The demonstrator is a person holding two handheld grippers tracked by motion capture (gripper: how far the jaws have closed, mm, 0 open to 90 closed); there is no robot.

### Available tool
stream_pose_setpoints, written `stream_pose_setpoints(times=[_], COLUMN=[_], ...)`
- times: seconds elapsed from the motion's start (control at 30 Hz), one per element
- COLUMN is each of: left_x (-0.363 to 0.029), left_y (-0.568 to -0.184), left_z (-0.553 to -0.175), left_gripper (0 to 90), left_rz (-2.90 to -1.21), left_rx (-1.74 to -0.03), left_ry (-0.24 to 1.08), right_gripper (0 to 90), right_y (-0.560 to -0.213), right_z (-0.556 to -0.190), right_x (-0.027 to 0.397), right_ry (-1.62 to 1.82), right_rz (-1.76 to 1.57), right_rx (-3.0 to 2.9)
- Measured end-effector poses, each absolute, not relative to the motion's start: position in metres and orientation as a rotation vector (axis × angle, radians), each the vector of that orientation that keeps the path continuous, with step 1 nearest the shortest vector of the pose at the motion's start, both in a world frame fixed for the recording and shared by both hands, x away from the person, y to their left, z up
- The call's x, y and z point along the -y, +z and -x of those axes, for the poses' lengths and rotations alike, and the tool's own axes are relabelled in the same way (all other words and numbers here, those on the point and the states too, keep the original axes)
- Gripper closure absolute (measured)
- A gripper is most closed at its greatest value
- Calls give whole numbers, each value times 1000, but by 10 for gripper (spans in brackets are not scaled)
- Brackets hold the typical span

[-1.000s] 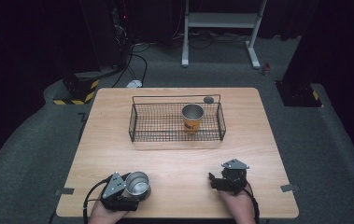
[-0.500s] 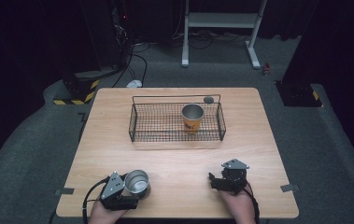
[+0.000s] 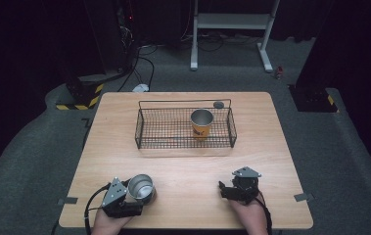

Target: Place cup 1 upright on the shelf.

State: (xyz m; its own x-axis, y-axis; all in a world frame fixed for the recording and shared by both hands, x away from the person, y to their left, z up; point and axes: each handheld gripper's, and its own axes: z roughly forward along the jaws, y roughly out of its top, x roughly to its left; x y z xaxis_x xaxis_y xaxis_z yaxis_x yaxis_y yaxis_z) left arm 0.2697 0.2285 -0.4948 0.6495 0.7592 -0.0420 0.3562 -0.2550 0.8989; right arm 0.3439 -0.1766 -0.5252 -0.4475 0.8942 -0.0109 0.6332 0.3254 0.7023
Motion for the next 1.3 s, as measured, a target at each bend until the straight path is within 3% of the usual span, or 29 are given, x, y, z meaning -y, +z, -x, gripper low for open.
stream_pose_setpoints(times=[0.77, 1.3], left_x=[-215, -200], left_y=[-475, -436], left_z=[-286, -304], left_gripper=[189, 188], left_rz=[-1801, -1775], left_rx=[-976, -971], left_ry=[460, 588], right_gripper=[117, 117], right_y=[-525, -525], right_z=[-344, -344], right_x=[177, 177], right_ry=[892, 891], right_rz=[-1347, -1345], right_rx=[-2202, -2203])
